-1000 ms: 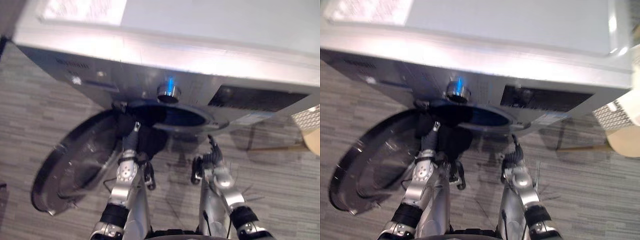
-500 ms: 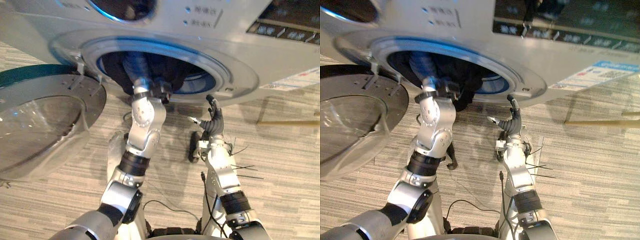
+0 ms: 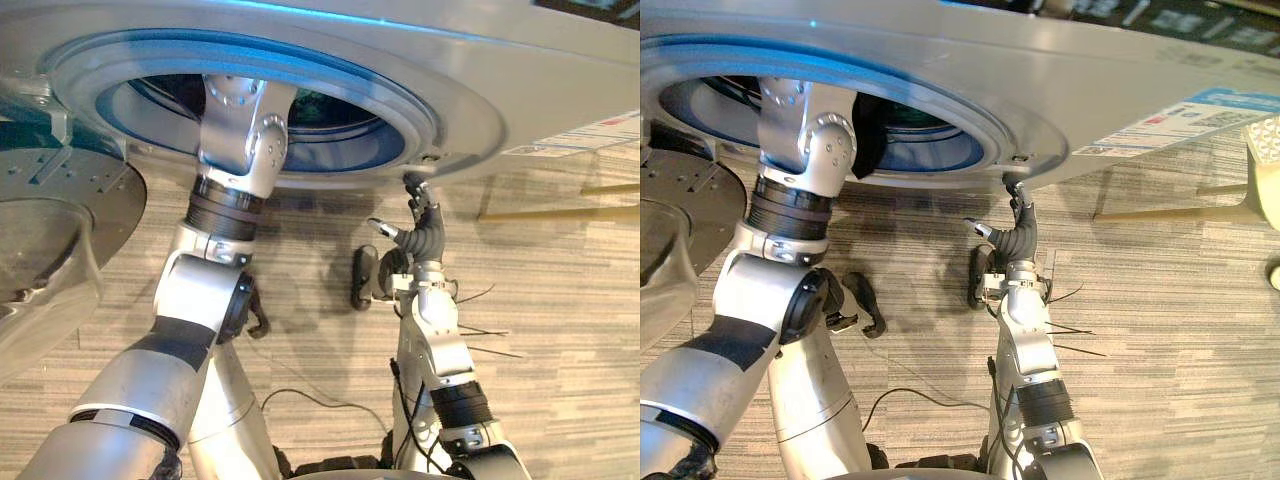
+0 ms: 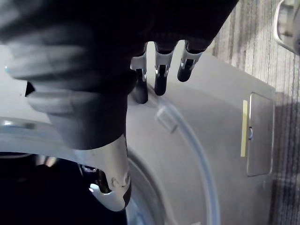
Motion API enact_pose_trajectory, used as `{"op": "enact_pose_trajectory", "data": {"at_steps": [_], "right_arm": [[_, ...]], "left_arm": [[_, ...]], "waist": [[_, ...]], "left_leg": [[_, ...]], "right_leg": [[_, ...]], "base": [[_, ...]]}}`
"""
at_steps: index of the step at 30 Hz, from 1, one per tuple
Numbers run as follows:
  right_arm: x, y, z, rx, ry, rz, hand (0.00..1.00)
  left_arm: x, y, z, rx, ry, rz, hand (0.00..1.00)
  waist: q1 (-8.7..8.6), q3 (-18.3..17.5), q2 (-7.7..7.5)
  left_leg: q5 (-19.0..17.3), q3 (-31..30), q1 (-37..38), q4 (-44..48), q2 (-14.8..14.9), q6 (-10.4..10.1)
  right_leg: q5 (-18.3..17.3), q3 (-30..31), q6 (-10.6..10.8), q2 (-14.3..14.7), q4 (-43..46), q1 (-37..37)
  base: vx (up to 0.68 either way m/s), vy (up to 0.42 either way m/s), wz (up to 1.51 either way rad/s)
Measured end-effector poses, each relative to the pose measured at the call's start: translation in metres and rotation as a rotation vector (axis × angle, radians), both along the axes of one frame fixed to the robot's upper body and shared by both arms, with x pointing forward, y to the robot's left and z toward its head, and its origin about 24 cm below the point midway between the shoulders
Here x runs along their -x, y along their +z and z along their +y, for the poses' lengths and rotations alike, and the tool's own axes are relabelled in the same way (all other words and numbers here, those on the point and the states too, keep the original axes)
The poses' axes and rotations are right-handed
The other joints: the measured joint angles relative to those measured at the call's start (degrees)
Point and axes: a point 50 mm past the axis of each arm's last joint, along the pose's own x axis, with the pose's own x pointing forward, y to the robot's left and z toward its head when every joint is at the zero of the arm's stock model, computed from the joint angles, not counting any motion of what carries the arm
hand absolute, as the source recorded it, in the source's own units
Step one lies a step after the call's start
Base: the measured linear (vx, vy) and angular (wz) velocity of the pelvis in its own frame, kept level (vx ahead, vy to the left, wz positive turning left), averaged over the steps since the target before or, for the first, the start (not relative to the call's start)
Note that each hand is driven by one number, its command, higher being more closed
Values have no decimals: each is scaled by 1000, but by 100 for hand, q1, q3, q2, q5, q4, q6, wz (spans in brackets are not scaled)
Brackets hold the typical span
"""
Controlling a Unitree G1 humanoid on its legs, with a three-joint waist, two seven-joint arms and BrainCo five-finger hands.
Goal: Pick up the laundry basket with both hands and put the clothes into the washing machine.
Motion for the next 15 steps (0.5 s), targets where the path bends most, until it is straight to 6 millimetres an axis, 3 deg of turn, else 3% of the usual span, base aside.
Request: {"op": "enact_pose_trajectory", "data": {"at_steps": [4, 5, 10, 13, 14, 15], "right_arm": [[1, 3, -1, -4, -3, -15, 0], [1, 4, -2, -6, -7, -21, 0], [1, 5, -4, -8, -12, -37, 0], [3, 6, -5, -1, 8, -57, 0], [3, 7, -6, 4, 21, -63, 0], [3, 7, -6, 3, 25, -65, 0]], "left_arm": [[4, 16, 3, -61, 88, -38, 100], [4, 19, 2, -128, 166, -53, 0], [-7, 19, -6, -510, 533, -55, 0], [-31, -3, -20, -947, 837, -22, 0], [-46, -18, -23, -1140, 933, 27, 0], [-50, -22, -23, -1182, 952, 43, 0]], "waist": [[-1, 0, 0], [12, 0, 0], [27, -2, -3], [55, -2, -2], [72, -2, -2], [73, -2, -2]], "left_leg": [[-1, -22, -77, 0, 28, -1], [-2, -22, -81, 4, 50, -2], [-7, -51, -111, 21, 71, -5], [-10, -85, -183, 65, 69, 3], [-19, -84, -185, 76, 70, 20], [-22, -84, -184, 78, 70, 26]], "right_leg": [[0, -30, 0, 20, -18, -65], [1, -36, -1, 27, -18, -70], [-21, -73, 36, 31, -21, -70], [-19, -131, 33, 20, -15, -69], [-16, -117, 27, 19, -6, -77], [-15, -110, 26, 18, -4, -81]], "base": [[44, -7, -4], [30, -9, -4], [0, 0, 0], [0, 0, 0], [0, 0, 0], [34, -6, -1]]}}
